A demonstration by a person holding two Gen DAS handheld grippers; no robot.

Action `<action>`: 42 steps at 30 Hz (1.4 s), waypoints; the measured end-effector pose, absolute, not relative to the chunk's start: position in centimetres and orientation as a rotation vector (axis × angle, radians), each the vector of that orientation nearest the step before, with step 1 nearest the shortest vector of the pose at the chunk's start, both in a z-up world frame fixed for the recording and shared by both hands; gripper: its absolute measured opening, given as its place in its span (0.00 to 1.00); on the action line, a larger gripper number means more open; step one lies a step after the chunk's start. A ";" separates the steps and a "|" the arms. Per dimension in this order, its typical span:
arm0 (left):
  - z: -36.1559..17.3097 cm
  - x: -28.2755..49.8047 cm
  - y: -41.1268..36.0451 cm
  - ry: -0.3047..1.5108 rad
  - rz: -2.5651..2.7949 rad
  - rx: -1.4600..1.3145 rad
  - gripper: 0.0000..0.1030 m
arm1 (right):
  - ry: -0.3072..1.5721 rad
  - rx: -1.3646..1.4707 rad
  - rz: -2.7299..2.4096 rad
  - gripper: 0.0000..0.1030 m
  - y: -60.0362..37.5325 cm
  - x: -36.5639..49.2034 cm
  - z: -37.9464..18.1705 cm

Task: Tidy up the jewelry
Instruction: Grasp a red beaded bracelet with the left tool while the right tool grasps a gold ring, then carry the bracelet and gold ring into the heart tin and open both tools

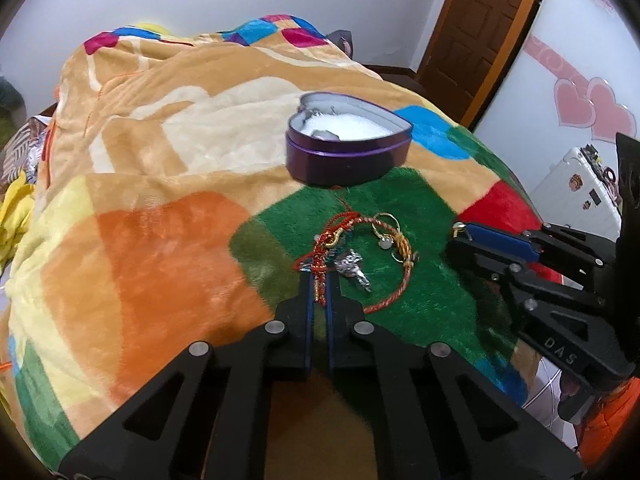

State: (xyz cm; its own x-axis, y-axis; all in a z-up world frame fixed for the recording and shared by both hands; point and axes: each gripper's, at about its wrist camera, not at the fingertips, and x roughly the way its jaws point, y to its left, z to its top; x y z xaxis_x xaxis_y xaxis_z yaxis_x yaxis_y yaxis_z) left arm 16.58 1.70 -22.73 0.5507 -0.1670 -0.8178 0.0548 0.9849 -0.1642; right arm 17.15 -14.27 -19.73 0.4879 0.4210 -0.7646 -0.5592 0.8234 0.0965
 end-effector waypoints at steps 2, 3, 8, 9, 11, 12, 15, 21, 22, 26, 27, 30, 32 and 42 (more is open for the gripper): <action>-22.1 16.3 2.0 0.966 -0.126 -0.130 0.04 | 0.872 -0.168 0.594 0.16 -14.5 17.1 -19.4; -21.8 16.2 2.1 0.957 -0.123 -0.133 0.04 | 0.868 -0.164 0.592 0.16 -14.6 17.1 -19.2; -19.9 15.7 2.7 0.910 -0.118 -0.139 0.04 | 0.844 -0.152 0.585 0.16 -14.8 17.1 -18.3; -19.5 15.6 2.7 0.899 -0.119 -0.139 0.04 | 0.838 -0.149 0.583 0.16 -14.9 17.1 -18.1; -18.7 15.6 2.8 0.876 -0.120 -0.139 0.04 | 0.829 -0.141 0.582 0.16 -15.0 17.1 -17.7; -18.4 15.6 2.8 0.866 -0.123 -0.140 0.04 | 0.825 -0.138 0.582 0.16 -15.0 17.2 -17.5; -17.4 15.7 2.9 0.837 -0.126 -0.140 0.04 | 0.810 -0.132 0.579 0.16 -15.0 17.3 -16.9; -15.7 16.4 3.1 0.788 -0.132 -0.137 0.04 | 0.779 -0.121 0.569 0.16 -15.0 17.7 -15.8; -15.5 16.6 3.1 0.781 -0.134 -0.137 0.04 | 0.774 -0.119 0.566 0.16 -15.0 17.9 -15.7; -14.8 17.4 3.2 0.757 -0.139 -0.133 0.04 | 0.755 -0.113 0.560 0.16 -14.9 18.3 -15.1; -14.8 17.6 3.3 0.752 -0.140 -0.133 0.04 | 0.749 -0.111 0.559 0.16 -14.9 18.4 -14.9; -14.4 18.3 3.2 0.739 -0.143 -0.128 0.04 | 0.735 -0.106 0.557 0.16 -14.8 18.8 -14.4; -14.2 18.8 3.1 0.732 -0.146 -0.123 0.04 | 0.725 -0.103 0.557 0.16 -14.7 19.2 -14.2; -14.3 21.3 3.0 0.719 -0.157 -0.125 0.04 | 0.700 -0.090 0.563 0.16 -14.3 20.9 -13.7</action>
